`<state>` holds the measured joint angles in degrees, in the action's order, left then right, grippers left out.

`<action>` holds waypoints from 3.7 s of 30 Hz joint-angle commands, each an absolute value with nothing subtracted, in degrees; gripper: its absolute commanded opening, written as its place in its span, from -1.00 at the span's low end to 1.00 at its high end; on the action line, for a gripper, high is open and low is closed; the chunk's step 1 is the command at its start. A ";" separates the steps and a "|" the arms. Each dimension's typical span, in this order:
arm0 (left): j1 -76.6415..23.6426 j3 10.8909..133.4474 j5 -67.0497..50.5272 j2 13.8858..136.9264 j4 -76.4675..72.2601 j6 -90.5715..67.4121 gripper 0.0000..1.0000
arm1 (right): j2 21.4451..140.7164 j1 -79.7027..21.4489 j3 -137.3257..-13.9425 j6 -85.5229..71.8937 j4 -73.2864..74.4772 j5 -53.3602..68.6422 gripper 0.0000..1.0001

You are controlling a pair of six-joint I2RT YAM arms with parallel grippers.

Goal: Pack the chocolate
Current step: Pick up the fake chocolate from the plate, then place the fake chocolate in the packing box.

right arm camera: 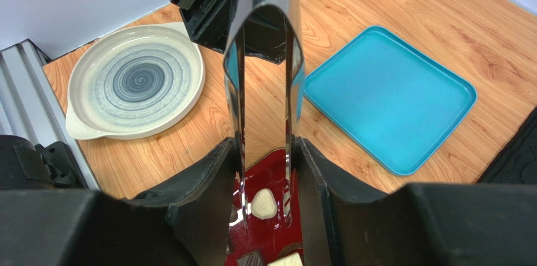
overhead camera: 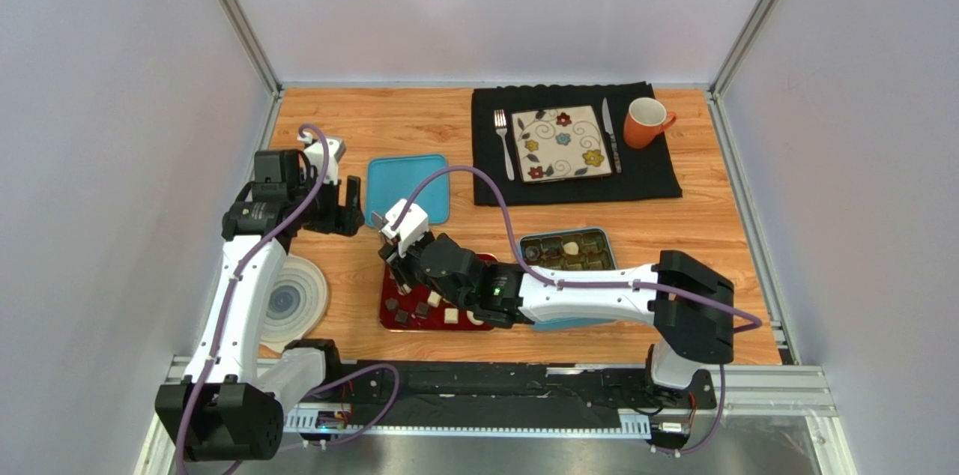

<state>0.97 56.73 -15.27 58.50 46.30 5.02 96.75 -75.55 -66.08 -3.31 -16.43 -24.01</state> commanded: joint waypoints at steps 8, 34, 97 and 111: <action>1.85 54.14 -18.37 58.97 43.15 3.16 0.65 | 98.96 -74.88 -69.17 -3.87 -20.92 -22.76 -0.12; 2.11 53.44 -21.27 56.43 45.17 4.74 0.65 | 101.60 -73.30 -68.38 -6.06 -22.32 -21.62 -0.12; 9.14 46.94 -28.56 54.67 48.69 12.30 0.64 | 40.96 -48.16 -37.53 -5.27 10.63 -45.52 -0.46; 9.14 46.85 -28.74 54.49 48.87 12.39 0.64 | 42.89 -45.09 -36.74 -6.24 8.27 -45.09 -0.09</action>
<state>8.73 46.85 -27.59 55.57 48.71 10.85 42.54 -45.60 -37.30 -5.96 11.66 -44.03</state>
